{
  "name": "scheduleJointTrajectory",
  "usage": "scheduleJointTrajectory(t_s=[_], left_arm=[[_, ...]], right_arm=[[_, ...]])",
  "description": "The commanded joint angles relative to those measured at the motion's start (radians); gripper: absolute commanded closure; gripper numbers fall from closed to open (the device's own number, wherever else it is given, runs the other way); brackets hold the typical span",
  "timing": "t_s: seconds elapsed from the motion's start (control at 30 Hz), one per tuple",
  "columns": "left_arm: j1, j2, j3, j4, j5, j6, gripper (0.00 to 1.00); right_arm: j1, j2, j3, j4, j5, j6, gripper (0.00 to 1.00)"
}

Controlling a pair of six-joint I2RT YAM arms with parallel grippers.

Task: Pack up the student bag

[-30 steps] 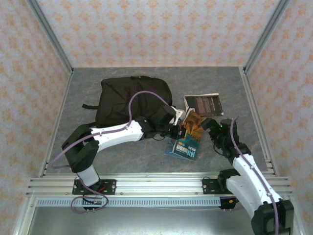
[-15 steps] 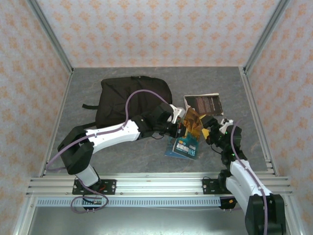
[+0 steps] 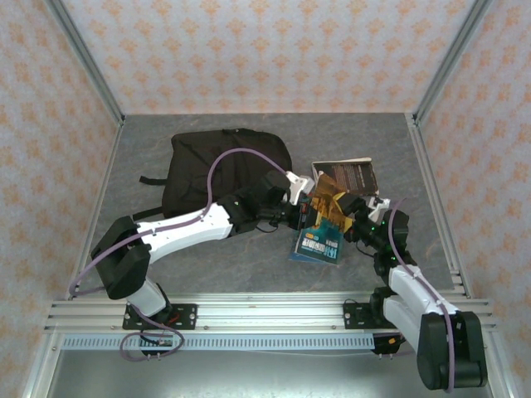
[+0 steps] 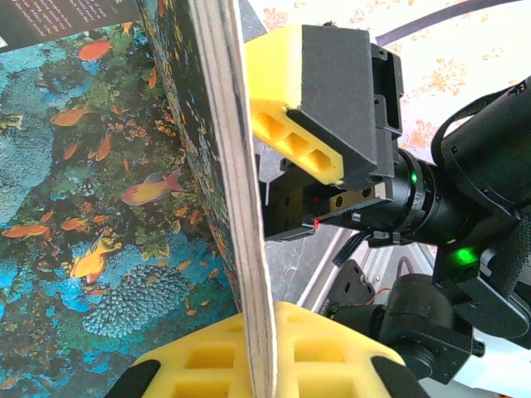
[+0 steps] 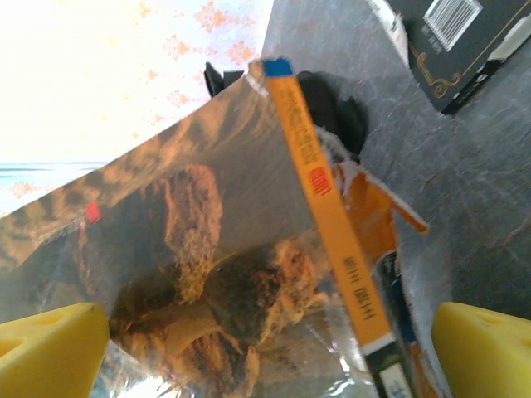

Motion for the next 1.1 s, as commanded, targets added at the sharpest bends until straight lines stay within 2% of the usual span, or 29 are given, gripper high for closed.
scheduleJointTrajectory(t_s=[0.0, 0.07, 0.23, 0.47, 0.57, 0.6, 0.63, 0.7, 0.8, 0.97, 1.07], left_arm=[[0.006, 0.012, -0.002, 0.097, 0.025, -0.009, 1.00], [0.007, 0.028, -0.002, 0.096, 0.021, -0.007, 1.00], [0.017, 0.073, -0.016, 0.104, 0.017, -0.010, 1.00], [0.024, 0.102, -0.035, 0.134, 0.022, -0.029, 1.00], [0.028, 0.093, -0.032, 0.098, -0.002, -0.019, 1.00], [0.033, 0.089, -0.029, 0.072, -0.017, -0.016, 0.98], [0.039, 0.083, -0.029, 0.038, -0.041, -0.015, 0.87], [0.052, 0.070, -0.028, -0.021, -0.091, -0.015, 0.65], [0.074, 0.050, -0.030, -0.113, -0.158, -0.015, 0.48], [0.106, 0.053, -0.011, -0.221, -0.212, -0.042, 0.39], [0.130, 0.068, -0.009, -0.221, -0.191, -0.087, 0.37]], right_arm=[[0.015, -0.010, 0.003, 0.067, -0.032, 0.020, 0.04], [0.016, -0.027, -0.006, 0.060, -0.017, 0.024, 0.12], [0.017, -0.074, -0.011, 0.009, 0.002, 0.015, 0.42], [0.017, -0.104, -0.024, -0.061, 0.044, -0.014, 0.72], [0.018, -0.132, -0.017, -0.135, 0.075, -0.051, 0.89], [0.018, -0.150, -0.007, -0.181, 0.088, -0.072, 0.95], [0.017, -0.172, 0.004, -0.234, 0.107, -0.097, 0.99], [0.017, -0.213, 0.035, -0.355, 0.153, -0.150, 1.00], [0.017, -0.259, 0.070, -0.455, 0.198, -0.206, 1.00], [0.018, -0.269, 0.095, -0.459, 0.195, -0.204, 1.00], [0.024, -0.266, 0.123, -0.433, 0.175, -0.159, 1.00]])
